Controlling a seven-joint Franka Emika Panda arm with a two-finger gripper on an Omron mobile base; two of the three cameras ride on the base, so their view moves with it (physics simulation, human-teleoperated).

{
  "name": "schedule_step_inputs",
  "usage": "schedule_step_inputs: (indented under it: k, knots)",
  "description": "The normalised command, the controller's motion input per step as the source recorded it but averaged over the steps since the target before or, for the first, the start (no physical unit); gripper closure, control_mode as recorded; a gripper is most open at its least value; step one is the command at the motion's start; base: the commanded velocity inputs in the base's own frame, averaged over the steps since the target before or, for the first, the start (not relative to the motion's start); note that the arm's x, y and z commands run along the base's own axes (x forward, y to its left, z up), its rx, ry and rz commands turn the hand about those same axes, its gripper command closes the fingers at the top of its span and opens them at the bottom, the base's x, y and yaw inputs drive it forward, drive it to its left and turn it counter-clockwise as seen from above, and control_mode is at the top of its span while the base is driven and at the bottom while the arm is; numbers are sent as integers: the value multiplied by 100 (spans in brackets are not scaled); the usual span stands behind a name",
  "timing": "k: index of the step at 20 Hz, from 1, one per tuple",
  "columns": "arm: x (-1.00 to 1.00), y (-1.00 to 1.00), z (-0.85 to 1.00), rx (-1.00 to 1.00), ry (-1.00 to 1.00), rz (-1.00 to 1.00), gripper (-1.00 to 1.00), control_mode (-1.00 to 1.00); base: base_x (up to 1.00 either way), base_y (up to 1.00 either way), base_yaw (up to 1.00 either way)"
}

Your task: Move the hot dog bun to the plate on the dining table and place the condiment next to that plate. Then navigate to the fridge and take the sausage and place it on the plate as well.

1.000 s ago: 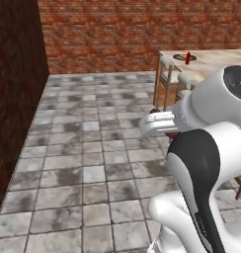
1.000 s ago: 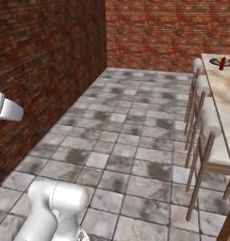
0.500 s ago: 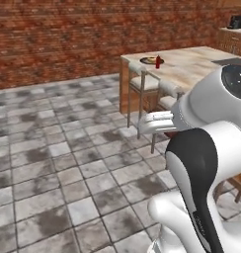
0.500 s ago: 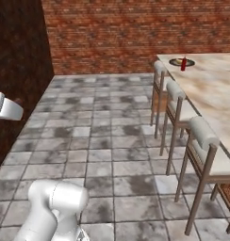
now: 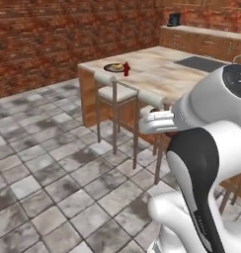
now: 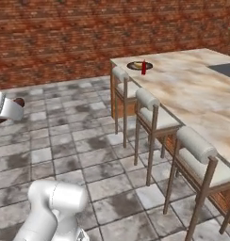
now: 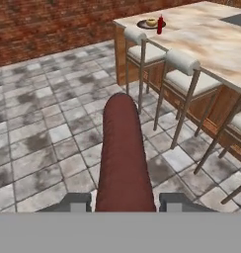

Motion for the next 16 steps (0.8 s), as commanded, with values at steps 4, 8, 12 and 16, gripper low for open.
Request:
schedule_step_inputs:
  k: [4, 8, 12, 16]
  knots:
    - [0, 0, 0, 0, 0, 0, 100, 100, 73, 99, -49]
    - [0, 0, 0, 0, 0, 0, 100, 100, 52, 100, -44]
    - [0, 0, 0, 0, 0, 0, 100, 100, 39, 100, -39]
    - [0, 0, 0, 0, 0, 0, 100, 100, 44, 100, -37]
